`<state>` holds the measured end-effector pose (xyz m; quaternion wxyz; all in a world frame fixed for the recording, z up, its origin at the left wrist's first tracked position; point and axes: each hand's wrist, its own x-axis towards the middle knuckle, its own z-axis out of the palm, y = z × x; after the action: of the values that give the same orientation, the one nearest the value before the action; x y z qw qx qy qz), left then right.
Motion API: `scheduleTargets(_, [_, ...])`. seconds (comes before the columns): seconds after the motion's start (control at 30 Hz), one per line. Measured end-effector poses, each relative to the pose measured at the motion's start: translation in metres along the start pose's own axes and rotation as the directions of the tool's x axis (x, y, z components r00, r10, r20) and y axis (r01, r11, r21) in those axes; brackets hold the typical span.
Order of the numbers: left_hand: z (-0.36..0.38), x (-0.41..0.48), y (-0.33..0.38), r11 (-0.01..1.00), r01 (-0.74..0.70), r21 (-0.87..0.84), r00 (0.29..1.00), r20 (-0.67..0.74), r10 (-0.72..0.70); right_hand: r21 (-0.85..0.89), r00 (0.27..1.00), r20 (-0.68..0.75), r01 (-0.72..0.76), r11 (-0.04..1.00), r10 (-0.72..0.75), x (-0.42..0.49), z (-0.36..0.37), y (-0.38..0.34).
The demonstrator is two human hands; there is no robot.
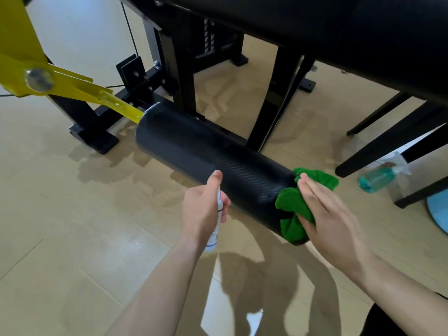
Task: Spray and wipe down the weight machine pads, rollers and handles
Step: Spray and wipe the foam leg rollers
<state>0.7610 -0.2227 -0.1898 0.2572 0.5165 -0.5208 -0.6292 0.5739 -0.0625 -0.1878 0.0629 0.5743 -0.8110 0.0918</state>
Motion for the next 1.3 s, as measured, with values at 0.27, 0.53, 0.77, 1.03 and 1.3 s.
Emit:
scheduleTargets(0.27, [-0.006,0.011,0.004,0.998,-0.019,-0.064,0.998,-0.053,0.016,0.0,0.998,-0.02,0.054,0.999,-0.054,0.023,0.005,-0.042])
scheduleTargets(0.53, [-0.024,0.024,0.0,0.978,-0.023,-0.208,0.979,-0.201,-0.02,-0.102,0.969,0.12,0.229,0.968,-0.217,0.18,0.054,-0.129])
scheduleTargets(0.77, [-0.036,0.034,-0.002,0.96,0.012,-0.278,0.961,-0.262,-0.088,-0.128,0.938,0.136,0.336,0.933,-0.319,0.165,0.047,-0.12])
scheduleTargets(1.03, [-0.067,0.051,0.002,0.949,0.004,-0.316,0.951,-0.292,-0.101,-0.146,0.958,0.123,0.276,0.95,-0.26,0.166,0.055,-0.127])
scheduleTargets(1.3, [-0.074,0.062,0.008,0.964,-0.017,-0.264,0.977,-0.21,-0.04,-0.096,0.95,0.124,0.298,0.95,-0.286,0.218,0.064,-0.178])
